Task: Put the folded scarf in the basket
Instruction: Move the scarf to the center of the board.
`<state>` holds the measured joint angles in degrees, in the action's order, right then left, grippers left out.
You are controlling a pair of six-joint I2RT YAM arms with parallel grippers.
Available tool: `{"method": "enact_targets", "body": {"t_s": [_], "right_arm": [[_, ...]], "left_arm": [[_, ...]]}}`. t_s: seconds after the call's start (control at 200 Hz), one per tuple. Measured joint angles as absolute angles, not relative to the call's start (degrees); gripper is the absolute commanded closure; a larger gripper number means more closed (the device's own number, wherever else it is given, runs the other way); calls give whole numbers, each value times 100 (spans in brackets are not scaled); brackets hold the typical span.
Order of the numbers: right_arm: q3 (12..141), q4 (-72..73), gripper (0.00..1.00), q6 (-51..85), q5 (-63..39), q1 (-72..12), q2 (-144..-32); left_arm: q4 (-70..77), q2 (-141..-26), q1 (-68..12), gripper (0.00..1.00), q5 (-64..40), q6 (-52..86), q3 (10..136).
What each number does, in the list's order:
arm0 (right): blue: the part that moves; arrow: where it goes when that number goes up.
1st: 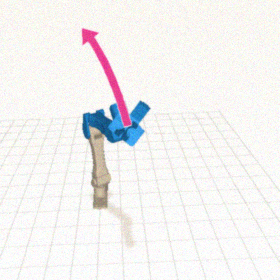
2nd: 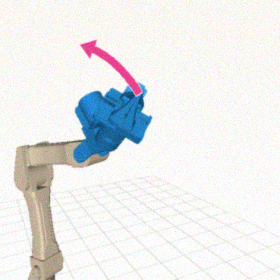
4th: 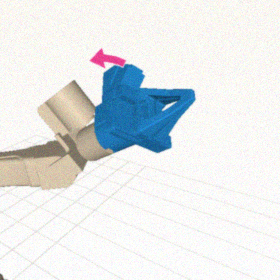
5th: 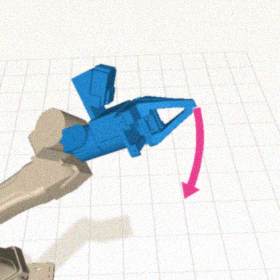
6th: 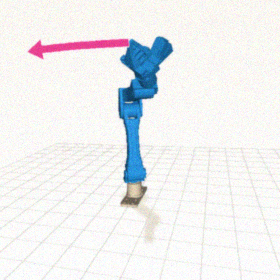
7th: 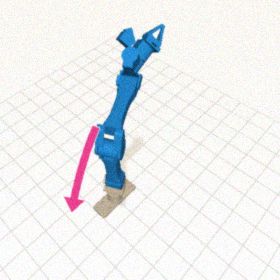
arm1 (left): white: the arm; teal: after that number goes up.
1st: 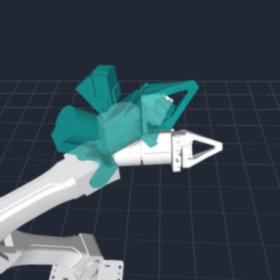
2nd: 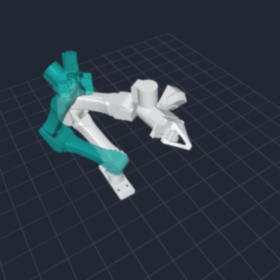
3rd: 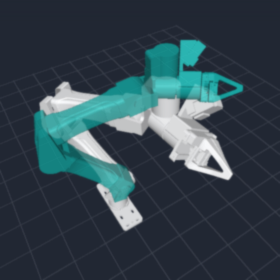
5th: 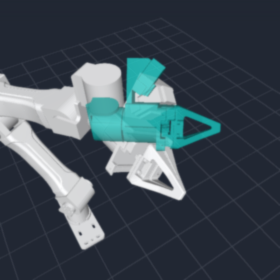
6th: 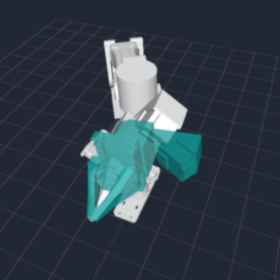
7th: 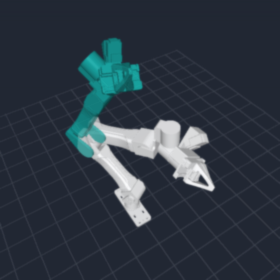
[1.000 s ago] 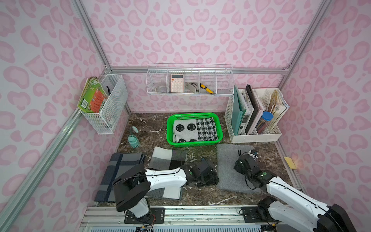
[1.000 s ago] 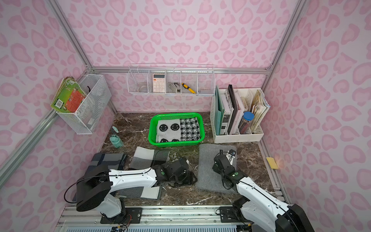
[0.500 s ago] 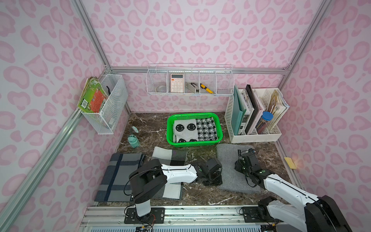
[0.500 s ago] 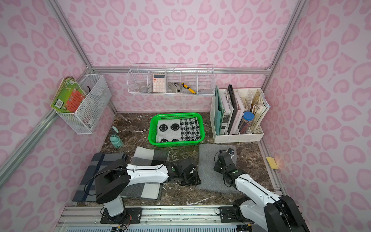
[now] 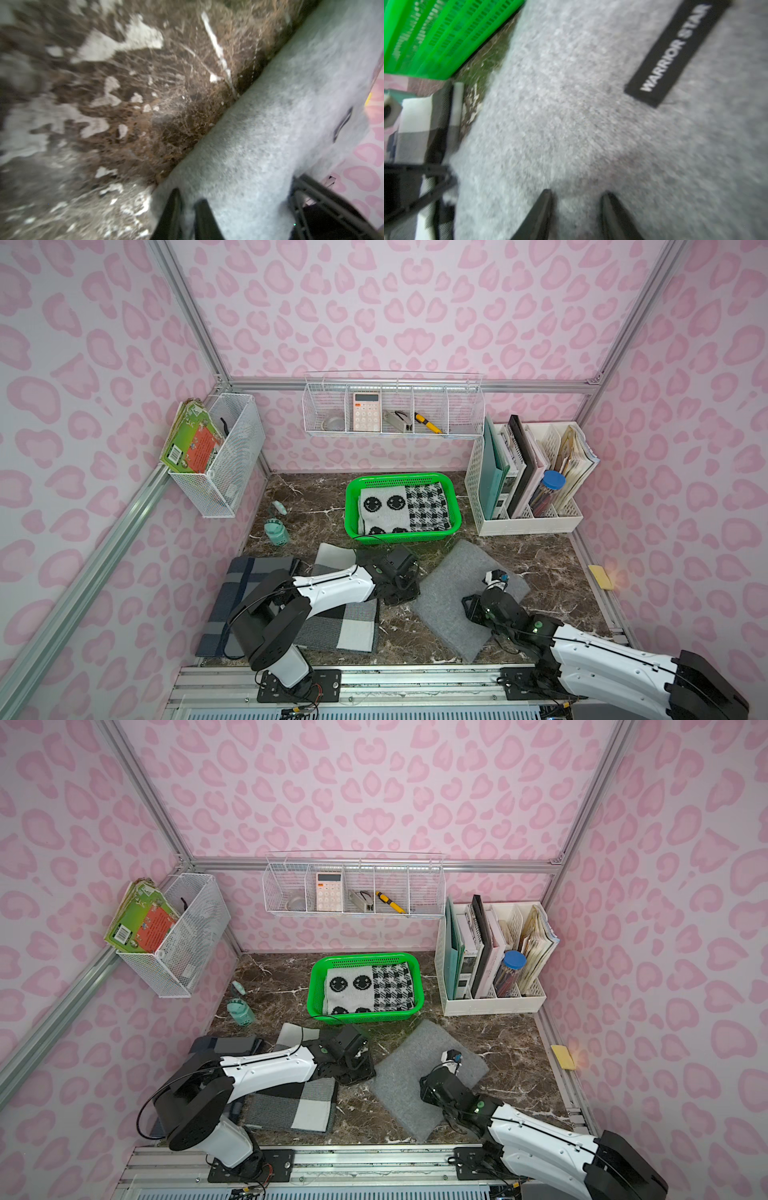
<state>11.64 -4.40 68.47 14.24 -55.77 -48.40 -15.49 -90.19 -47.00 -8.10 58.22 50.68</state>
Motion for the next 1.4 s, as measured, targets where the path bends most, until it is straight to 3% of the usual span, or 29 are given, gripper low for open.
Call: {"method": "enact_targets", "body": {"t_s": [0.075,0.25,0.545,0.756,1.026,1.401], "right_arm": [[1144,-676,46,7144,1544,-5894,-4445],[1168,-1002,36,7015,2014,-5800,-3428],[1361,-873,33,5546,1411,-3457,-2812],[1455,-395,32,4799,191,-2425,-3697],[1883,244,46,4165,-637,-2362,-5610],[2344,694,52,3898,-1011,-2366,-7210]], "left_arm": [[-1769,-8750,-4670,42,-532,5769,5072],[-1962,-8232,-4700,41,-252,5760,4740],[-1835,-7697,-5516,39,-150,6292,4442],[-1398,-7360,-5819,37,-16,6945,3835],[-869,-7269,-6130,37,303,7669,3297],[-318,-8066,-6147,39,429,7957,3454]]}}
